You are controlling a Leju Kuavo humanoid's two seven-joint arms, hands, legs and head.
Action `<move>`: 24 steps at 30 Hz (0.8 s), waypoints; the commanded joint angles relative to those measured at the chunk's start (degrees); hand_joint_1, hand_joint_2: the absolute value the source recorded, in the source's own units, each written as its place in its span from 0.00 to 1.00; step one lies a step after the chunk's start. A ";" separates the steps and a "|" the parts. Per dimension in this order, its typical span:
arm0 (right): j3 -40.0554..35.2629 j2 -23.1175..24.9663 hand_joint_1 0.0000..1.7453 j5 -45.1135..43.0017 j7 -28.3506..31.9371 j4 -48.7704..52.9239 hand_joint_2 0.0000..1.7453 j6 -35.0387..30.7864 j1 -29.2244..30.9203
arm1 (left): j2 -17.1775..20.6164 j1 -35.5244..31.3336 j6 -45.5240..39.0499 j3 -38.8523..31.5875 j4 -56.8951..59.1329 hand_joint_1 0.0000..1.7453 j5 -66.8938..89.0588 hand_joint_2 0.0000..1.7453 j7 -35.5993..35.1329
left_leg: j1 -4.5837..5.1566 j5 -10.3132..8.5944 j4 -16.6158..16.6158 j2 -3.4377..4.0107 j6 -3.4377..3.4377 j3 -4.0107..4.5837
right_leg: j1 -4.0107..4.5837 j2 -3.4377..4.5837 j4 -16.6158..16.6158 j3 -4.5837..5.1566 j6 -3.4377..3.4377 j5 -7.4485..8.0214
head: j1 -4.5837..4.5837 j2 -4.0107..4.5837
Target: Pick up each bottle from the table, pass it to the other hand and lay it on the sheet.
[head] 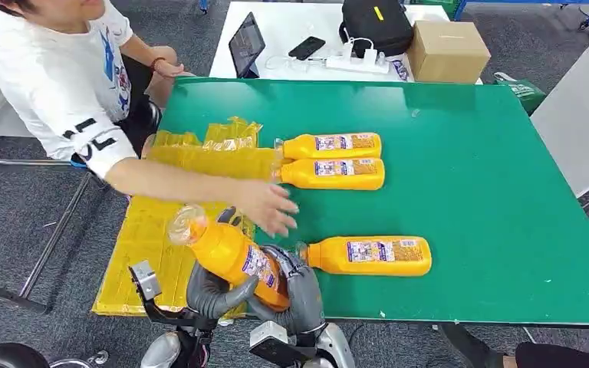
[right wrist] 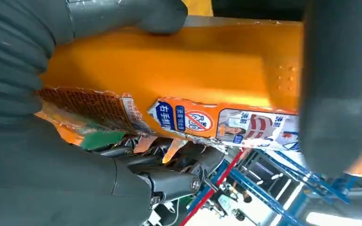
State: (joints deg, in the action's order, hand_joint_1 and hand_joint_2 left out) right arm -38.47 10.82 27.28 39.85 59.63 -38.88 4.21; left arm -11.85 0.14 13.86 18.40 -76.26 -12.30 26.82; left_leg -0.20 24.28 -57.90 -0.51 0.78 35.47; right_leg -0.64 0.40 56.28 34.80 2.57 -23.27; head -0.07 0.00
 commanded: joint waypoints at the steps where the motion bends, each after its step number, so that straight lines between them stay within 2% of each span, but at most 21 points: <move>1: -2.38 1.09 1.00 0.01 0.15 -5.78 1.00 1.50 1.66 | 2.05 -1.66 1.57 3.28 3.36 1.00 0.94 1.00 -0.11 | -0.05 0.12 0.05 0.05 -0.04 -0.34 | 0.07 -0.02 -0.08 -0.35 -0.09 -0.09 | 0.00 0.00; 16: -2.11 1.38 1.00 -0.21 0.15 -6.35 1.00 1.81 1.72 | 2.35 -1.39 1.93 3.08 3.09 1.00 1.77 1.00 -0.03 | 0.00 0.04 0.05 0.02 -0.02 -0.13 | 0.01 -0.02 -0.04 -0.12 -0.04 -0.04 | 0.00 0.00; 17: -2.11 1.38 1.00 -0.21 0.15 -6.35 1.00 1.81 1.72 | 2.35 -1.39 1.93 3.08 3.09 1.00 1.77 1.00 -0.03 | -0.08 0.19 0.04 0.09 -0.06 -0.45 | 0.11 -0.02 -0.09 -0.46 -0.12 -0.15 | 0.00 0.00; 18: -2.11 1.38 1.00 -0.21 0.15 -6.35 1.00 1.81 1.72 | 2.35 -1.39 1.93 3.08 3.09 1.00 1.77 1.00 -0.03 | -0.01 0.06 0.05 0.03 -0.02 -0.15 | 0.02 -0.02 -0.05 -0.16 -0.05 -0.05 | 0.00 0.00; 19: -1.92 1.61 1.00 -0.01 0.15 -7.02 1.00 2.01 1.91 | 2.20 -1.26 2.71 2.73 3.32 1.00 0.82 1.00 -0.22 | -0.06 0.15 0.05 0.07 -0.05 -0.36 | 0.09 -0.01 -0.09 -0.37 -0.10 -0.11 | 0.00 0.00; 20: -1.88 1.72 0.89 0.29 0.15 -7.32 1.00 2.06 1.98 | 2.10 -1.17 3.29 2.42 3.38 1.00 0.02 1.00 -0.31 | 0.00 0.04 0.05 0.04 -0.02 -0.13 | 0.02 -0.01 -0.05 -0.13 -0.05 -0.03 | 0.00 0.00; 21: -1.85 1.76 0.26 0.21 0.15 -6.67 1.00 1.59 1.76 | 1.92 -1.11 3.36 2.05 3.37 1.00 -0.51 1.00 -0.40 | -0.04 0.10 0.05 0.06 -0.04 -0.26 | 0.06 0.00 -0.08 -0.26 -0.08 -0.07 | 0.00 0.00; 22: -1.59 1.81 0.00 0.22 0.15 -6.60 1.00 0.94 1.64 | 1.59 -0.99 3.17 1.42 3.28 1.00 -1.20 1.00 -0.49 | -0.02 0.07 0.05 0.05 -0.03 -0.19 | 0.03 0.00 -0.06 -0.19 -0.07 -0.06 | 0.00 0.00; 23: -1.29 1.69 0.00 -1.36 0.15 -5.33 1.00 2.38 1.31 | 1.28 -0.82 2.24 0.49 2.75 1.00 -1.74 1.00 -0.59 | -0.03 0.12 0.05 0.07 -0.05 -0.29 | 0.05 0.00 -0.06 -0.29 -0.09 -0.09 | 0.00 0.00; 24: -0.79 1.50 0.00 -2.66 0.15 -3.80 0.00 3.98 0.94 | 0.90 -0.76 0.84 -0.68 2.30 1.00 -2.22 1.00 -0.70 | -0.08 0.18 0.05 0.11 -0.07 -0.40 | 0.10 0.01 -0.09 -0.41 -0.13 -0.13 | 0.00 0.00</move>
State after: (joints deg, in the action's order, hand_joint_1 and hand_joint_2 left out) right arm -38.49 11.21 27.32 40.26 57.22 -37.72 4.94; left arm -10.88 -0.06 15.85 18.36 -75.78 -12.09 27.01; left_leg -0.20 24.29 -57.90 -0.51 0.79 35.50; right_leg -0.64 0.40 56.27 34.82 2.57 -23.27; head -0.07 0.00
